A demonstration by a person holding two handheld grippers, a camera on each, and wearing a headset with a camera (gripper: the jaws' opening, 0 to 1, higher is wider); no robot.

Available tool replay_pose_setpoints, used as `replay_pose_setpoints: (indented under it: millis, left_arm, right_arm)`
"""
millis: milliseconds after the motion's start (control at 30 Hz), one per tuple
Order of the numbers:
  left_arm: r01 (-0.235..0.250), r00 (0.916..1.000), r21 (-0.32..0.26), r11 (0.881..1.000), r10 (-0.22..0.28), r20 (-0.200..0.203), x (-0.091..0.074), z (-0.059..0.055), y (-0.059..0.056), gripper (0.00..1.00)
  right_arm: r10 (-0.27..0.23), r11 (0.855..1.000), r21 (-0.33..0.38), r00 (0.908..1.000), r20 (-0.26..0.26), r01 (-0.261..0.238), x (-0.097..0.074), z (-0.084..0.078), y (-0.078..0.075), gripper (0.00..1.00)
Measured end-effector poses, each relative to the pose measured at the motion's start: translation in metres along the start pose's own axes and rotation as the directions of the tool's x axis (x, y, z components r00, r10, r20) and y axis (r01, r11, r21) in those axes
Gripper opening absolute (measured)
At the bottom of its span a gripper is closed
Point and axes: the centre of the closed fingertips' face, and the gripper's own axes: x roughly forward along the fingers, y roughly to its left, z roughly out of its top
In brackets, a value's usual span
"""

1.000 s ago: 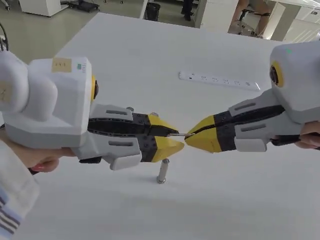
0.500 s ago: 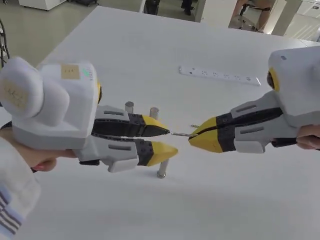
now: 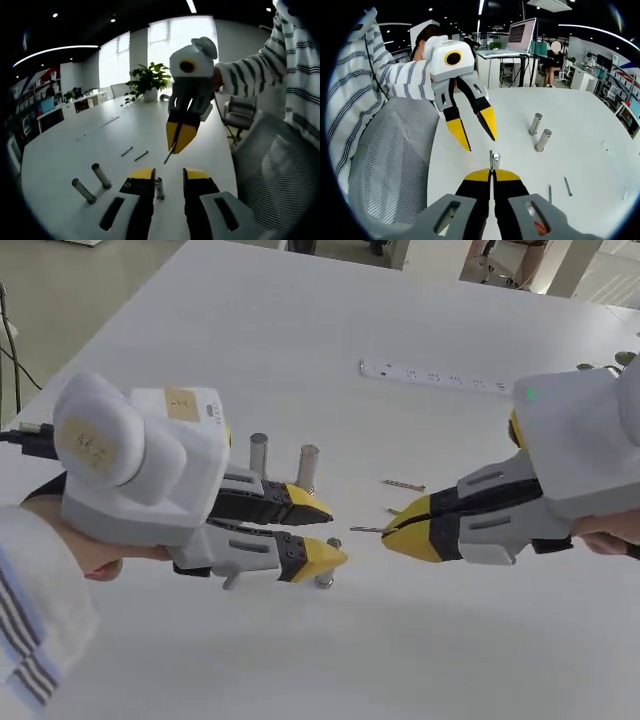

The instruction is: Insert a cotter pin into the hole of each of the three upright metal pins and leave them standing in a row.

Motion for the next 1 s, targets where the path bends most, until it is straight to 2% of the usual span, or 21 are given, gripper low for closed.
replay_pose_setpoints:
  millis: [167,333,900,1000]
  left_arm:
    - [0.004,0.9993,0.005,1.0,-0.004,-0.038,0.004,-0.008,0.005,0.17]
    - [0.004,0.9977,0.019,1.0,-0.002,-0.068,0.007,-0.015,0.01,0.17]
    - [0.052,0.9905,0.042,0.998,-0.047,-0.13,0.02,-0.028,0.012,0.14]
    - [0.059,0.99,0.029,0.998,-0.055,-0.13,0.022,-0.03,0.012,0.13]
  right_arm:
    - [-0.036,0.999,0.017,0.9991,-0.024,0.036,0.006,-0.011,-0.005,0.0]
    - [-0.042,0.999,0.024,0.998,-0.046,0.043,0.012,-0.021,-0.005,0.0]
    - [-0.038,0.998,0.047,0.9982,-0.046,0.04,0.023,-0.025,-0.004,0.0]
    - [-0.035,0.998,0.047,0.9981,-0.05,0.038,0.025,-0.026,-0.004,0.0]
